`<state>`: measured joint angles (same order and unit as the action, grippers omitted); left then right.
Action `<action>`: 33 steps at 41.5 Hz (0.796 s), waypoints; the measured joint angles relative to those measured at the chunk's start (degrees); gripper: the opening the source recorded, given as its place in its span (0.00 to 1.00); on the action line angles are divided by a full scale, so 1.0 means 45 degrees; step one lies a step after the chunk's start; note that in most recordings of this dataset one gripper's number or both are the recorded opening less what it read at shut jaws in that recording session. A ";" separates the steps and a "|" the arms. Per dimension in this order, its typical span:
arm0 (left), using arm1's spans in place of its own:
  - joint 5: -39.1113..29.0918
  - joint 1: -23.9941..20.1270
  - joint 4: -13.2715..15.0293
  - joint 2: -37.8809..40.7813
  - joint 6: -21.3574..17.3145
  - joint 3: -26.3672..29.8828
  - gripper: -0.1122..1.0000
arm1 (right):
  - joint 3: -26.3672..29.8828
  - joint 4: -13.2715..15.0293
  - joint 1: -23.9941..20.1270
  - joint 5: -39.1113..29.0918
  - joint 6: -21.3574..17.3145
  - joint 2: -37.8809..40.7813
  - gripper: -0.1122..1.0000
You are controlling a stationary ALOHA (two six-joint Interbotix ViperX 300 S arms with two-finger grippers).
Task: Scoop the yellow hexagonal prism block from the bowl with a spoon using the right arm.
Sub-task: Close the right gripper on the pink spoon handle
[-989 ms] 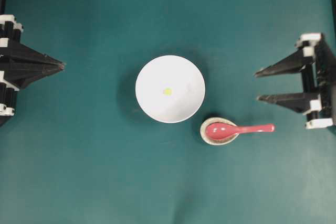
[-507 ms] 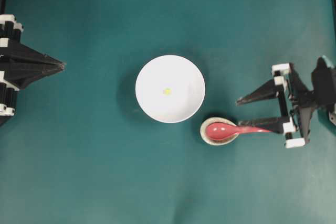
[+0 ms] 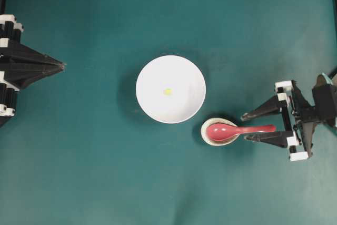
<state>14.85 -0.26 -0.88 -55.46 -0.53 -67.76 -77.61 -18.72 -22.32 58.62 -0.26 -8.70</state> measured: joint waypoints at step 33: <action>-0.0078 -0.0020 0.0000 0.0020 0.0000 0.0000 0.10 | 0.0000 -0.1621 -0.1074 0.1250 -0.0117 0.3301 0.61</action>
<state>14.50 -0.35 -0.88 -55.37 -0.53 -67.76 -77.61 -26.02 -27.16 64.25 -0.79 6.15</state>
